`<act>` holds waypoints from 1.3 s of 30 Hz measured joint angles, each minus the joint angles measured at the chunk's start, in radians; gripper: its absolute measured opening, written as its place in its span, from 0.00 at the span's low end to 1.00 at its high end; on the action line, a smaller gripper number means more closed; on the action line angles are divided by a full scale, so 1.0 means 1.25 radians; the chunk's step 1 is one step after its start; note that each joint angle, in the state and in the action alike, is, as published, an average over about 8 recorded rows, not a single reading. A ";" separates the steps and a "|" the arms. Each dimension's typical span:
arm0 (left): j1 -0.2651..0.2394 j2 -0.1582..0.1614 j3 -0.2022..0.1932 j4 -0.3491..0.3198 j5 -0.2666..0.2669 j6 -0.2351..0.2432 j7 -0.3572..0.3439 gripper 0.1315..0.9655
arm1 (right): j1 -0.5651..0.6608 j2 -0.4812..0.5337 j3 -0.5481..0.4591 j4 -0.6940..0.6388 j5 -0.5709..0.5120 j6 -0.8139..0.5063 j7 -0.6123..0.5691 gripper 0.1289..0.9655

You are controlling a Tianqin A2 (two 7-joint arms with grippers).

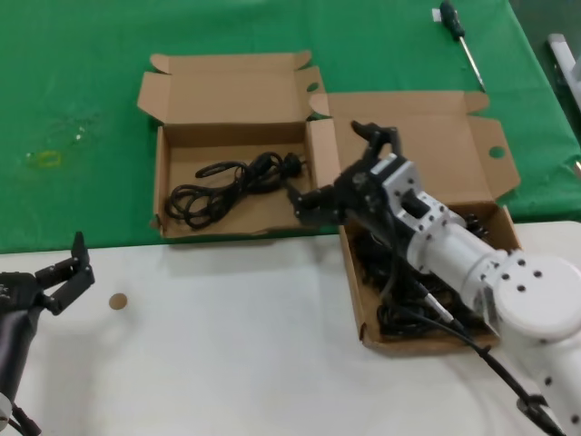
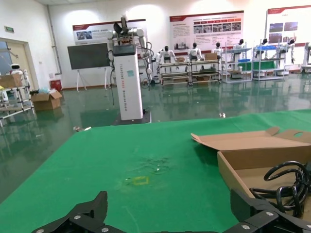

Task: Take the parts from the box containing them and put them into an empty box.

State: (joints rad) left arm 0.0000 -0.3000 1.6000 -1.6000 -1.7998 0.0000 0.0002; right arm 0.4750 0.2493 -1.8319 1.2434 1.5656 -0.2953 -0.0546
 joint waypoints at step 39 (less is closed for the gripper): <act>0.000 0.000 0.000 0.000 0.000 0.000 0.000 1.00 | -0.351 0.038 0.171 0.264 0.173 0.218 0.040 1.00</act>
State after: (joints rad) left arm 0.0000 -0.3000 1.6000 -1.6000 -1.8000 0.0000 -0.0001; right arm 0.0362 0.2961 -1.6177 1.5728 1.7821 -0.0225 -0.0041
